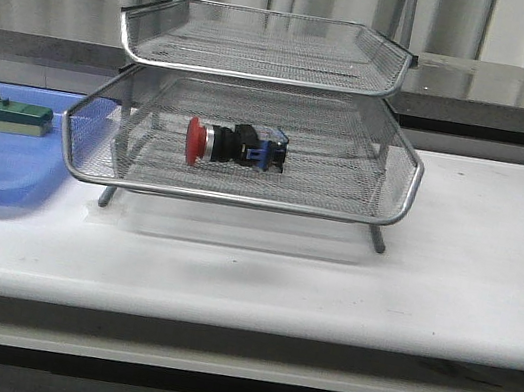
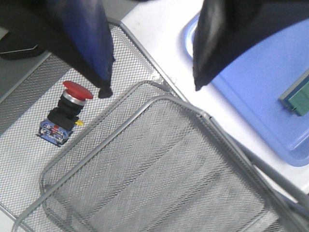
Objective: Place button on rack with both arms
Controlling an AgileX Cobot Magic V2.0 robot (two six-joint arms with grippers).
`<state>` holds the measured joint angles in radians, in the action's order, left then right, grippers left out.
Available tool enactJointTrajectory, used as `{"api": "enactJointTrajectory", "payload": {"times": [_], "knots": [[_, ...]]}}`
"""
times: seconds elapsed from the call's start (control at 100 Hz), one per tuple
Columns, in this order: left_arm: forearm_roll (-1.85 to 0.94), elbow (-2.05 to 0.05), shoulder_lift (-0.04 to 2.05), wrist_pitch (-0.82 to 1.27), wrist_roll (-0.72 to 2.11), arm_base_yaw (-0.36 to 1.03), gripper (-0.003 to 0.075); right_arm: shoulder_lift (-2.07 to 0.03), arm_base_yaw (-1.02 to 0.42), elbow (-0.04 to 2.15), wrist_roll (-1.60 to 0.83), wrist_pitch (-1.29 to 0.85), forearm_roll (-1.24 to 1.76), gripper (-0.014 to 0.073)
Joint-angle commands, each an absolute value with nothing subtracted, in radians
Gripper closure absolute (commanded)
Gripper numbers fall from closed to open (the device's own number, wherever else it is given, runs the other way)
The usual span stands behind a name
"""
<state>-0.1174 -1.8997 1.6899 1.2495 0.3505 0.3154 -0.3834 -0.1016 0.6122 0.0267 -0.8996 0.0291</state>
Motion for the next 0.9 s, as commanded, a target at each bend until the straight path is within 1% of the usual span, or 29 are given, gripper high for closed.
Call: {"api": "enactJointTrajectory", "payload": {"times": [0.0,0.16,0.3,0.61,0.7,0.89], "knots": [[-0.136,-1.884,1.59,1.179,0.328,0.289,0.0371,-0.389,-0.101,0.647,0.028,-0.833,0.028,0.0664],[-0.132,-1.759,1.49,1.086,0.308,0.248,0.0371,-0.389,-0.101,0.647,0.028,-0.833,0.028,0.0664],[-0.132,-1.598,1.385,0.969,0.28,0.212,0.0371,-0.389,-0.101,0.647,0.028,-0.833,0.028,0.0664],[-0.132,-1.18,1.122,0.673,0.215,0.135,0.0371,-0.389,-0.101,0.647,0.028,-0.833,0.028,0.0664],[-0.132,-1.058,1.037,0.594,0.205,0.131,0.0371,-0.389,-0.101,0.647,0.028,-0.833,0.028,0.0664],[-0.138,-0.806,0.846,0.363,0.197,0.131,0.0371,-0.389,-0.101,0.647,0.028,-0.833,0.028,0.0664]]}}
